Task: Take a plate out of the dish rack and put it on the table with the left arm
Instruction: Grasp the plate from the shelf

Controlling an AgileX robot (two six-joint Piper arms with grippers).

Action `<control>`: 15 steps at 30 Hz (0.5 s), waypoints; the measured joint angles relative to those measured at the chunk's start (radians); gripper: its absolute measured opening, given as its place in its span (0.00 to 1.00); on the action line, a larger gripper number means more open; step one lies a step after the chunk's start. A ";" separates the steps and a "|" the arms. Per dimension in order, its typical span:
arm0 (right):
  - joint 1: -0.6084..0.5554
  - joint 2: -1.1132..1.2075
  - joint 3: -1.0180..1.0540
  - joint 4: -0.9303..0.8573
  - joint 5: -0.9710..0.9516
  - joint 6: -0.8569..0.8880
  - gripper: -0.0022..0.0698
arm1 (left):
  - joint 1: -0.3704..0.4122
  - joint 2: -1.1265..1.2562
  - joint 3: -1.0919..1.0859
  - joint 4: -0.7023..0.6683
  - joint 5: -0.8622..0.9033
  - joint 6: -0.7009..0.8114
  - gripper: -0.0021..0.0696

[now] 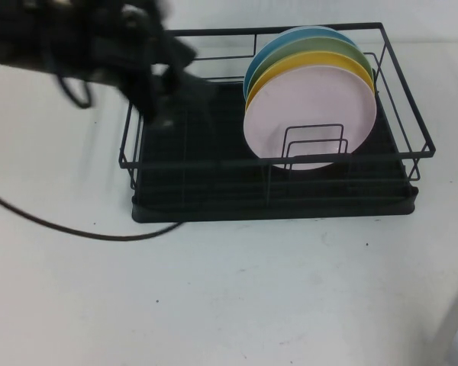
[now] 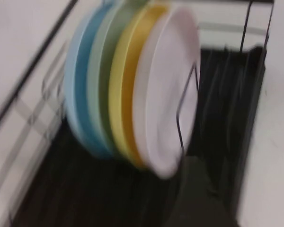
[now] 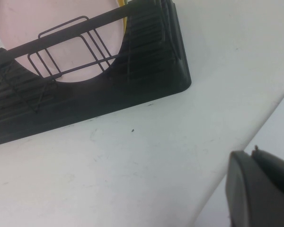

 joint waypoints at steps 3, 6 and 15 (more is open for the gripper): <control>0.000 0.000 0.000 0.000 0.000 0.000 0.00 | -0.082 0.061 -0.018 -0.027 -0.126 0.059 0.61; 0.000 0.000 0.000 0.000 0.000 0.000 0.00 | -0.143 0.111 -0.023 -0.045 -0.243 0.106 0.63; 0.000 0.000 0.000 0.000 0.000 0.000 0.00 | -0.222 0.275 -0.135 -0.071 -0.307 0.165 0.64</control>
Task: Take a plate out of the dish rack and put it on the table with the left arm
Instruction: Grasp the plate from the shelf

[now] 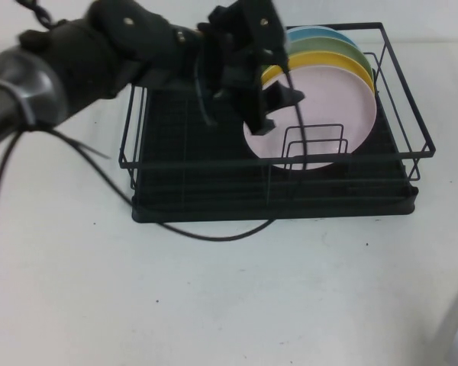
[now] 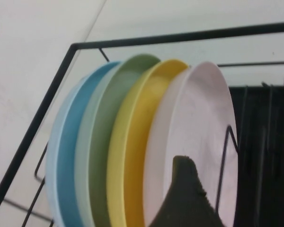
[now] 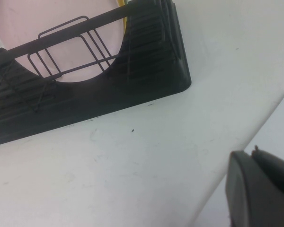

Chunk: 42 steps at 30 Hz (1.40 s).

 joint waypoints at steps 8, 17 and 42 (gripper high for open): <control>0.000 0.000 0.000 0.000 0.000 0.000 0.00 | -0.005 0.101 -0.097 -0.103 -0.012 0.002 0.61; 0.000 0.000 0.000 0.000 0.000 0.000 0.00 | -0.005 0.171 -0.138 -0.145 -0.037 0.020 0.60; 0.000 0.000 0.000 0.000 0.000 0.000 0.00 | -0.007 0.257 -0.142 -0.219 -0.182 0.028 0.16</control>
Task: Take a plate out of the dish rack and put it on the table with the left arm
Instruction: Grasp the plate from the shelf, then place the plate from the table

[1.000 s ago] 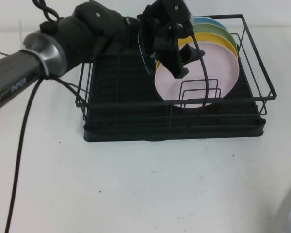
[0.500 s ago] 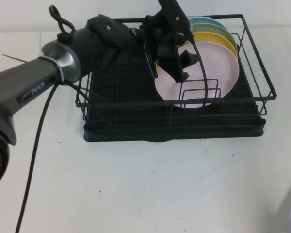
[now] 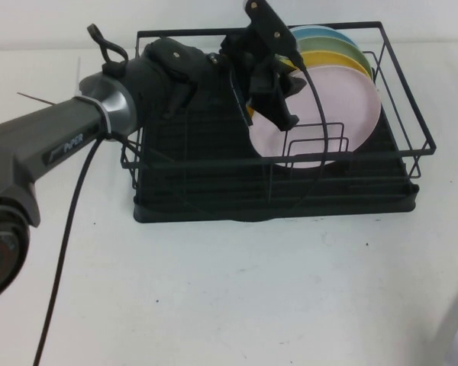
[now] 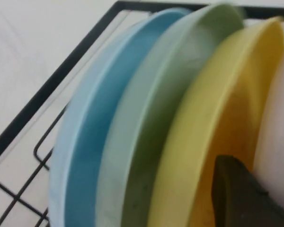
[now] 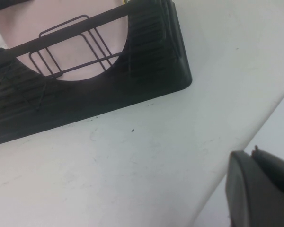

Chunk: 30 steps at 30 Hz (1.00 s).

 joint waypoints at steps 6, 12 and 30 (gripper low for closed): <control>0.000 0.000 0.000 0.002 0.000 0.000 0.00 | -0.008 -0.012 0.000 0.000 -0.014 0.008 0.14; 0.000 0.000 0.000 0.002 0.000 0.000 0.00 | -0.008 -0.093 0.000 0.006 -0.001 0.008 0.13; 0.000 0.000 0.000 0.004 0.000 0.000 0.00 | 0.163 -0.386 0.131 0.123 0.799 -0.851 0.13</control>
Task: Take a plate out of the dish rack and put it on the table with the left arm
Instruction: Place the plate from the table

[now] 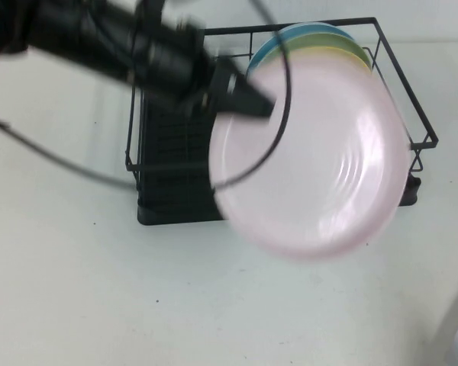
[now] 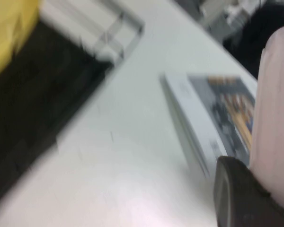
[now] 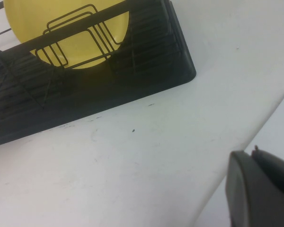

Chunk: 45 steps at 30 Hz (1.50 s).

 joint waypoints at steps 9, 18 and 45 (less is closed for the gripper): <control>0.000 0.000 0.000 0.000 0.000 0.000 0.00 | 0.002 -0.209 0.597 -0.037 -0.082 0.125 0.13; 0.000 0.000 0.000 0.002 0.000 0.000 0.00 | 0.002 -0.268 0.938 -0.136 -0.363 0.243 0.13; 0.000 0.000 0.000 0.008 0.000 0.000 0.00 | 0.049 -0.283 0.952 -0.276 -0.840 0.515 0.62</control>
